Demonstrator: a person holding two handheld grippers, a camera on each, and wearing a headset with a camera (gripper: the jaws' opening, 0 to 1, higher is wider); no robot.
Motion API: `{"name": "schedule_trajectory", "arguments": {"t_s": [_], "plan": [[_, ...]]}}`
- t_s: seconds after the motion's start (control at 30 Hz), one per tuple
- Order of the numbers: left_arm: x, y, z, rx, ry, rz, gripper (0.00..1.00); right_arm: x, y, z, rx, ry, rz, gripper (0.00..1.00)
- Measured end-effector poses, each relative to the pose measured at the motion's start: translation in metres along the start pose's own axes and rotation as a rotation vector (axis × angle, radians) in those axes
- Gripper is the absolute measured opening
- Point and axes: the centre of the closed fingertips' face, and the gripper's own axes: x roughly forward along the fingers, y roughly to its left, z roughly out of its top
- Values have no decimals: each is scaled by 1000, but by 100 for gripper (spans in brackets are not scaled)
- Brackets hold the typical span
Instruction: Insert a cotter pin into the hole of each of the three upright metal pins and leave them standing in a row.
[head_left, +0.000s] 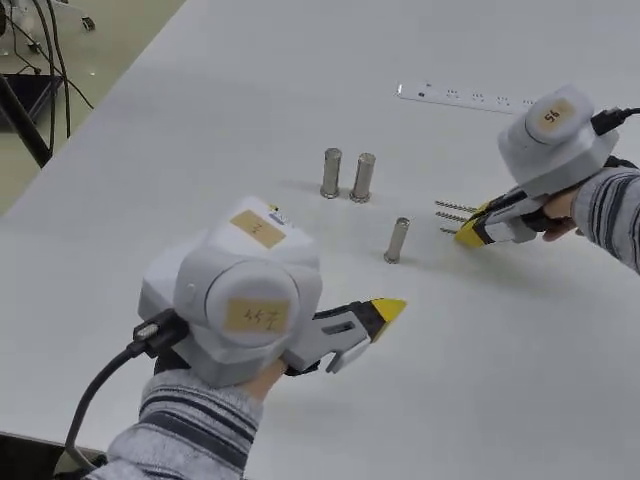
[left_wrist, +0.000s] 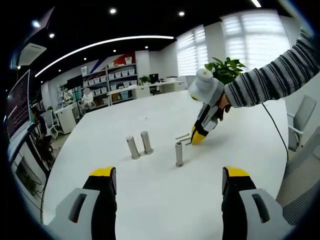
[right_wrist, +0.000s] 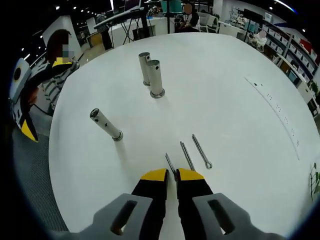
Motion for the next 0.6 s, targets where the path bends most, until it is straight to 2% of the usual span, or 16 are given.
{"name": "schedule_trajectory", "arguments": {"t_s": [0.17, 0.3, 0.37, 0.47, 0.6], "plan": [[1, 0, -2, -8, 7, -3, 85, -2, 3, -3, -91, 50, 8, 0], [1, -1, -3, -13, 12, -5, 85, -2, 4, -3, -106, 62, 8, 0], [2, 0, -3, -18, 12, -4, 85, -3, 4, -2, -101, 65, 3, 0], [2, 0, -3, -21, 13, -3, 85, -3, 5, -3, -134, 64, -9, 0], [2, 0, -4, -23, 16, -5, 85, -5, 3, -2, -175, 33, -33, 0]]}}
